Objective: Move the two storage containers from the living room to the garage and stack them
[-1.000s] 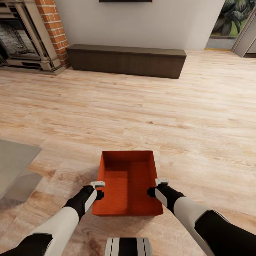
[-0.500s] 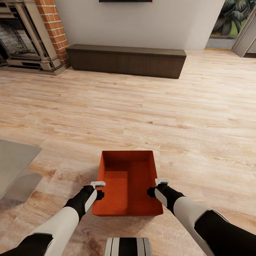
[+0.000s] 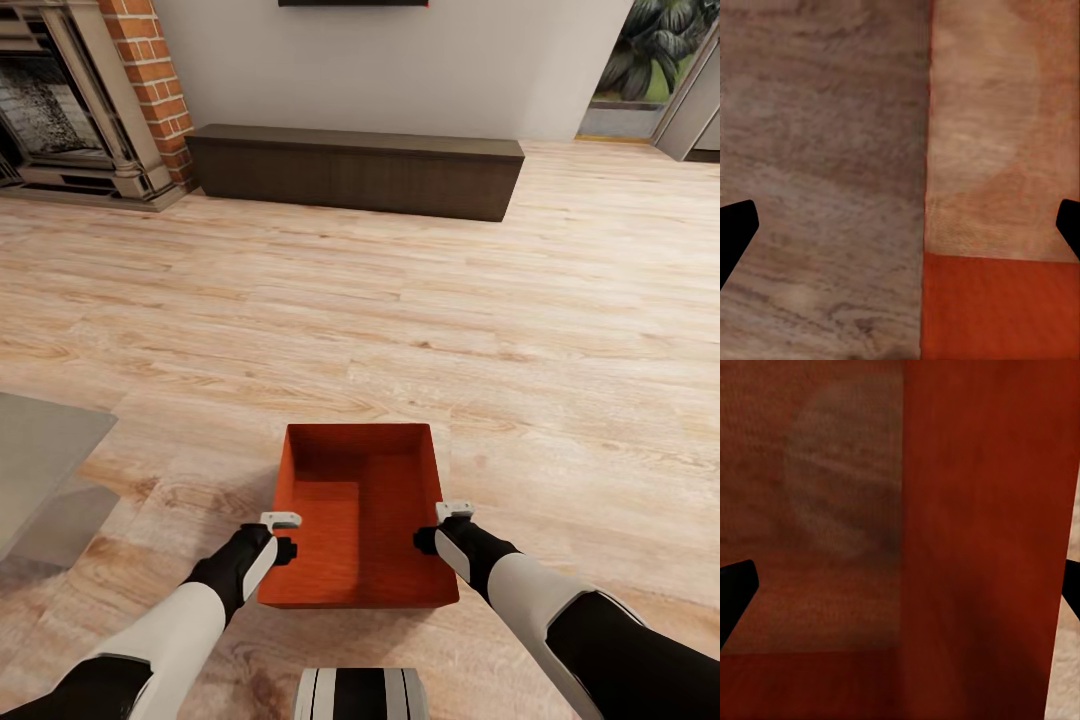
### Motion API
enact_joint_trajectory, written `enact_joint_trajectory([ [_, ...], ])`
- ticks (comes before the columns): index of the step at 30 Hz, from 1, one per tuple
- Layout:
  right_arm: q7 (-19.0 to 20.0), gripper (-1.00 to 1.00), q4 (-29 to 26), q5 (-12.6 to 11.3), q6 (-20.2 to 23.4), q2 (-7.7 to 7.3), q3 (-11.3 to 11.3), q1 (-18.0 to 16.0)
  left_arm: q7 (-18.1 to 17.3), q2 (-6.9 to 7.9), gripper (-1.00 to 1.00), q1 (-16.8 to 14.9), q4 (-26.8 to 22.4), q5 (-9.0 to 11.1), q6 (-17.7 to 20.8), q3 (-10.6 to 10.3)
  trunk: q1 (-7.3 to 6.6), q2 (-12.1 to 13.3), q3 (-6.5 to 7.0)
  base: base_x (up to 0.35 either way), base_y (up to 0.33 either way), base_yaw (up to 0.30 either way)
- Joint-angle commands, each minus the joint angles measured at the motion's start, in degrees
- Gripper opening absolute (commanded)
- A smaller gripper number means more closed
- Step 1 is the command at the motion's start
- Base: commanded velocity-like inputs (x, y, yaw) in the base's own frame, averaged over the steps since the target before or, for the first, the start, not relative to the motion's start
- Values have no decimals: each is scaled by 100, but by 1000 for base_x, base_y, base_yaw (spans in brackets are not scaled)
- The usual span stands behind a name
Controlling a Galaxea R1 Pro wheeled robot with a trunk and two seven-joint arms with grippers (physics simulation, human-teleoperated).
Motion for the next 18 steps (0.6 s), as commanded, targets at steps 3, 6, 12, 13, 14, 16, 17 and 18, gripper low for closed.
enact_joint_trajectory([
  [3, -35, 100, -12, -51, 30, -2, 49, -1, 45, 3, 100, -1, -8, 61, 26, -88, -1, -1, -4, 0, 0, 0],
  [6, -35, 100, -12, -51, 28, -2, 49, -1, 45, 1, 100, -1, -8, 61, 26, -97, -1, -1, -4, 0, 0, 0],
  [12, -35, 100, -12, -51, 29, -2, 48, -1, 45, 0, 100, -1, -4, 61, 26, -101, -1, -1, -4, 0, 0, 0],
  [13, -35, 100, -12, -51, 27, -2, 49, -1, 45, 0, 100, -1, -3, 61, 26, -101, -1, -1, -4, 0, 0, 0],
  [14, -35, 100, -12, -51, 29, -2, 50, -1, 45, 0, 100, -1, -1, 61, 26, -101, -1, -1, -4, 0, 0, 0],
  [16, -35, 100, -12, -51, 29, -2, 48, -1, 45, -2, 100, -1, 0, 61, 26, -101, -1, -1, -4, 0, 0, 0],
  [17, -35, 100, -12, -51, 28, -2, 47, -1, 45, -4, 100, -1, 0, 61, 26, -101, -1, -1, -4, 0, 0, 0],
  [18, -35, 100, -12, -51, 28, -2, 49, -1, 45, -7, 100, -1, 1, 61, 26, -102, -1, -1, -4, 0, 0, 0],
])
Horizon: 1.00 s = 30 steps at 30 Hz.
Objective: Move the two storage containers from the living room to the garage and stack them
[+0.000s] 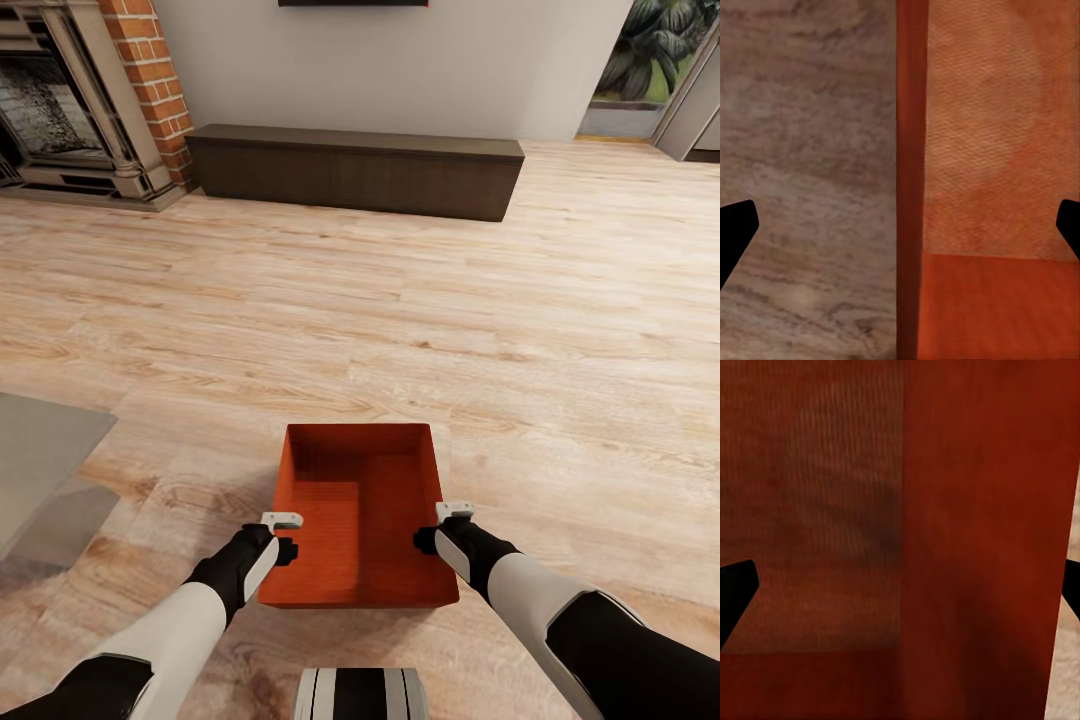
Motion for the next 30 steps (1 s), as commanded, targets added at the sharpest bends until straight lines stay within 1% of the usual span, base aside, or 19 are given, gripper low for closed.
enact_joint_trajectory([
  [1, -35, 100, -12, -51, 31, -2, 48, -1, 45, 4, 100, -1, -9, 61, 26, -47, -1, -1, -4, 0, 0, 0],
  [5, -35, 100, -12, -44, 26, -2, 51, -1, 45, 3, 100, -1, -9, 67, 33, -42, -1, -1, -4, 0, 0, 0],
  [6, -35, -100, -12, -43, 25, -2, 51, -1, 45, 3, -100, -1, -9, 68, 34, -41, -1, -1, -4, 0, 0, 0],
  [30, -35, -100, -12, -51, 15, -20, 44, -1, 111, 3, -100, -1, -53, 70, 18, -38, -1, -1, -4, 0, 0, 0],
])
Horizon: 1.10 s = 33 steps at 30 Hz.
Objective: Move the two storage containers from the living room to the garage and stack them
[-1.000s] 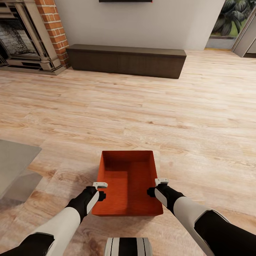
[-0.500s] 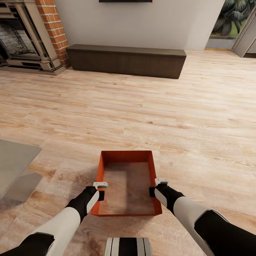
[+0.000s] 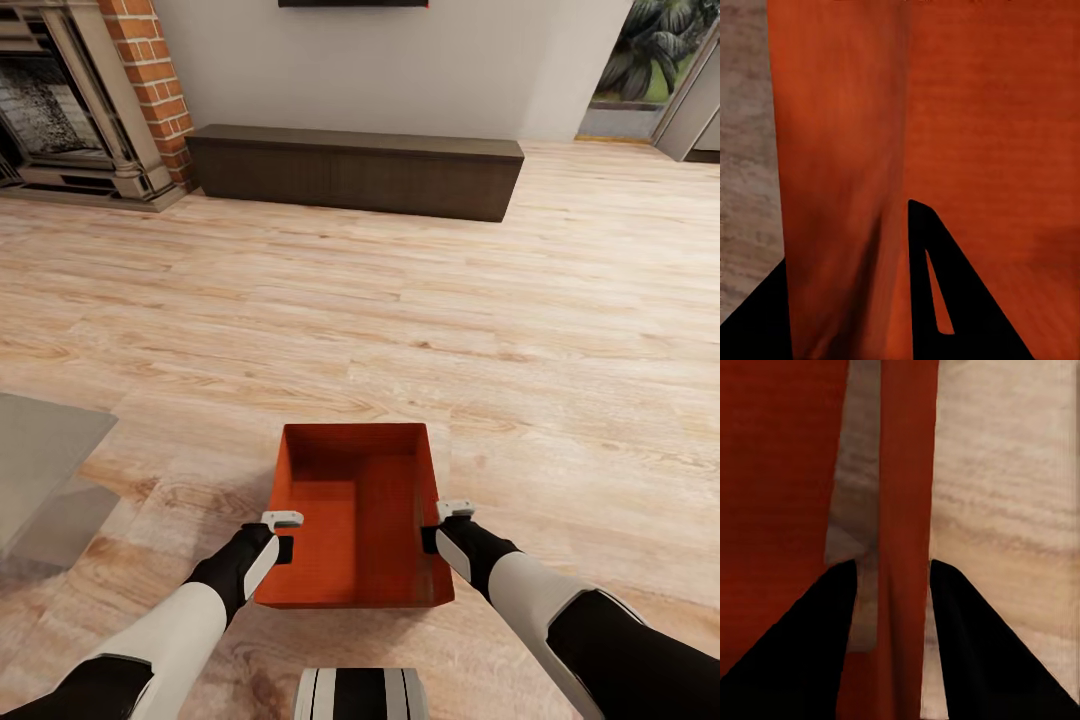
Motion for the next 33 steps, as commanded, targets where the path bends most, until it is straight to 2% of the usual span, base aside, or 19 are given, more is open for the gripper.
enact_joint_trajectory([
  [1, -1, -100, -21, -134, 9, -3, -40, 19, 65, 8, -100, -6, -15, -185, 68, -57, 2, 0, -4, 0, 0, 0],
  [6, -1, -100, -21, -134, 9, -2, -37, 19, 28, 8, -100, -6, 14, -180, 62, -57, -8, 5, 84, 0, 0, 0],
  [33, 8, -100, -29, -105, -135, -2, -33, 19, 17, 8, -100, -6, 21, -178, 77, -57, -601, 1088, 569, 0, 0, 0],
])
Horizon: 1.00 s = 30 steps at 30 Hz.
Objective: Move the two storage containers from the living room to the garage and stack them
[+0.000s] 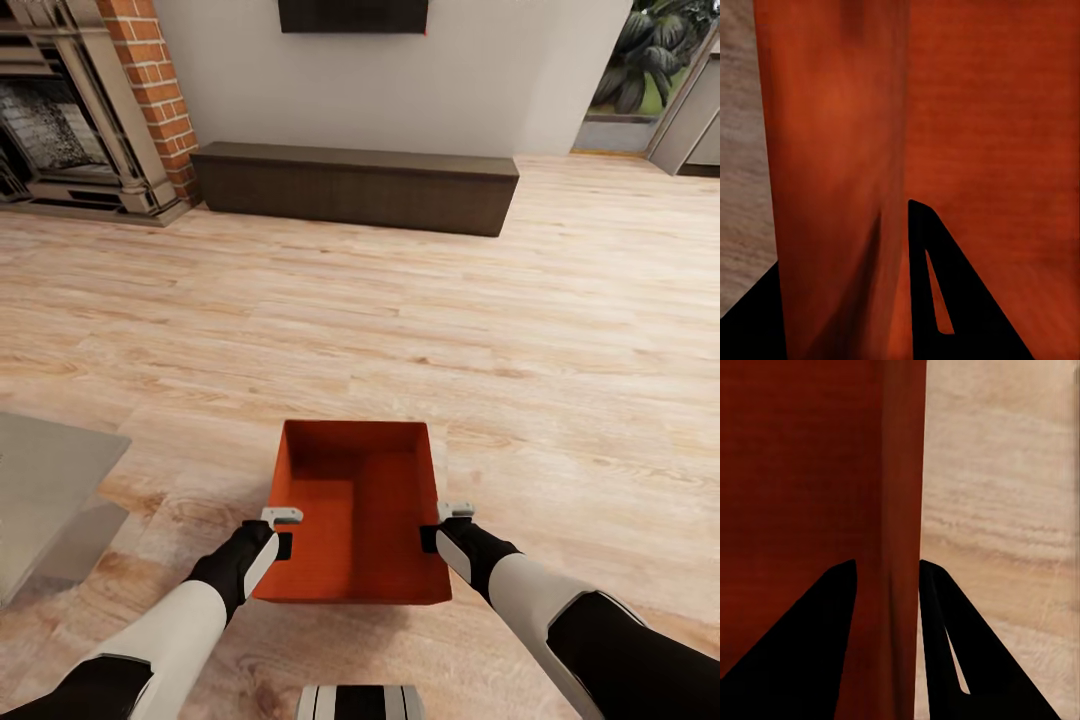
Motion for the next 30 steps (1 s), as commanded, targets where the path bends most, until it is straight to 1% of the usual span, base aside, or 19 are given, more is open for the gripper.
enact_joint_trajectory([
  [1, -35, -100, -35, 13, 26, -3, 22, -5, 62, 9, -100, 1, 127, 113, 30, -108, -23, 40, 15, 0, 0, 0],
  [8, -35, -100, -54, 29, 23, 10, 30, -7, 62, 9, -100, 1, 128, 103, 38, -110, -177, 321, 141, 0, 0, 0],
  [30, 32, -100, -92, 25, 32, -21, 31, -10, 80, 9, -100, 1, 126, 97, 53, -110, -660, 1203, 536, 0, 0, 0],
])
